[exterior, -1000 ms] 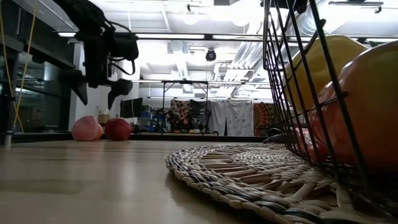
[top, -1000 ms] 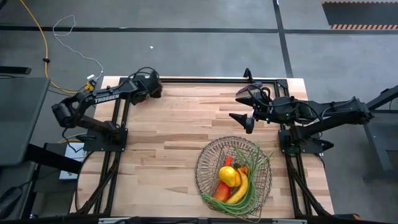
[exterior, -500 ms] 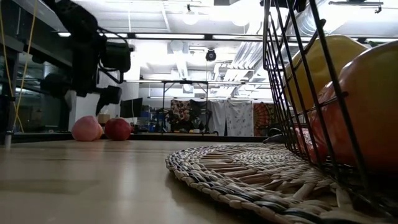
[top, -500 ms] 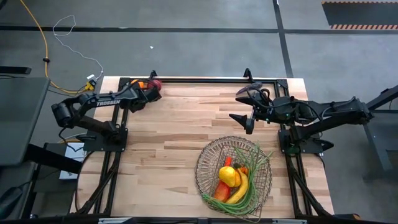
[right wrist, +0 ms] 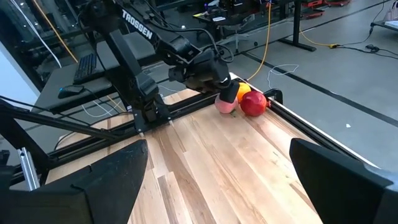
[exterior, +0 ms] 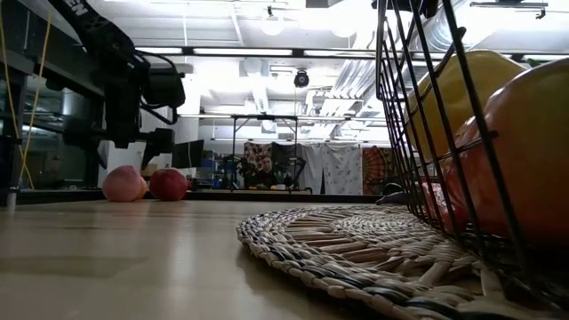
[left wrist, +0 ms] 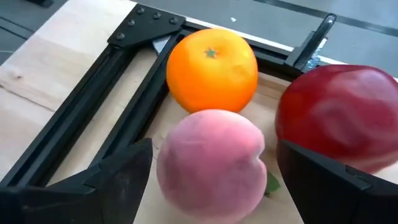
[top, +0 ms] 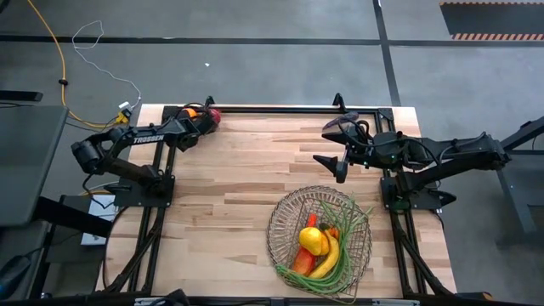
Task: Build produce basket
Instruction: Put the peach into the wire basket
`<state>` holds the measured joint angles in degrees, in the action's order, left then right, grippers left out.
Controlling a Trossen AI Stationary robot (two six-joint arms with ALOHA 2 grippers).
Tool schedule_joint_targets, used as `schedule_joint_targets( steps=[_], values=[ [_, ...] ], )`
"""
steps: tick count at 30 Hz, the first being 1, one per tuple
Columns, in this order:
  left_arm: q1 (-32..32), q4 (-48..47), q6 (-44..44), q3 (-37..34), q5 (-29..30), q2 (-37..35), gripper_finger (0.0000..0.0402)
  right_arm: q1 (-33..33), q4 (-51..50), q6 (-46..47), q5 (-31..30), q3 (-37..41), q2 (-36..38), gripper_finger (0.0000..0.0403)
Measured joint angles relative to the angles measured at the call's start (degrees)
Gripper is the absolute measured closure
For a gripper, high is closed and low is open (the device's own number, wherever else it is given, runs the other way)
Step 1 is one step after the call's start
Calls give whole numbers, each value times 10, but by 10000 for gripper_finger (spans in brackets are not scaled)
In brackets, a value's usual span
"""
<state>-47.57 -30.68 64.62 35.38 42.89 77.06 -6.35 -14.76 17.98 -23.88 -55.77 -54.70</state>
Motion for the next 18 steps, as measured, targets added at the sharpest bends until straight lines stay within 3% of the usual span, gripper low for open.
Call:
schedule_joint_targets(
  steps=[7,18],
  values=[
    [-14,43,-33,0,-40,31,74,0,0,0,0,0,0,20],
    [-14,43,-74,2,-45,52,73,0,0,1,-16,0,0,20]
  ],
)
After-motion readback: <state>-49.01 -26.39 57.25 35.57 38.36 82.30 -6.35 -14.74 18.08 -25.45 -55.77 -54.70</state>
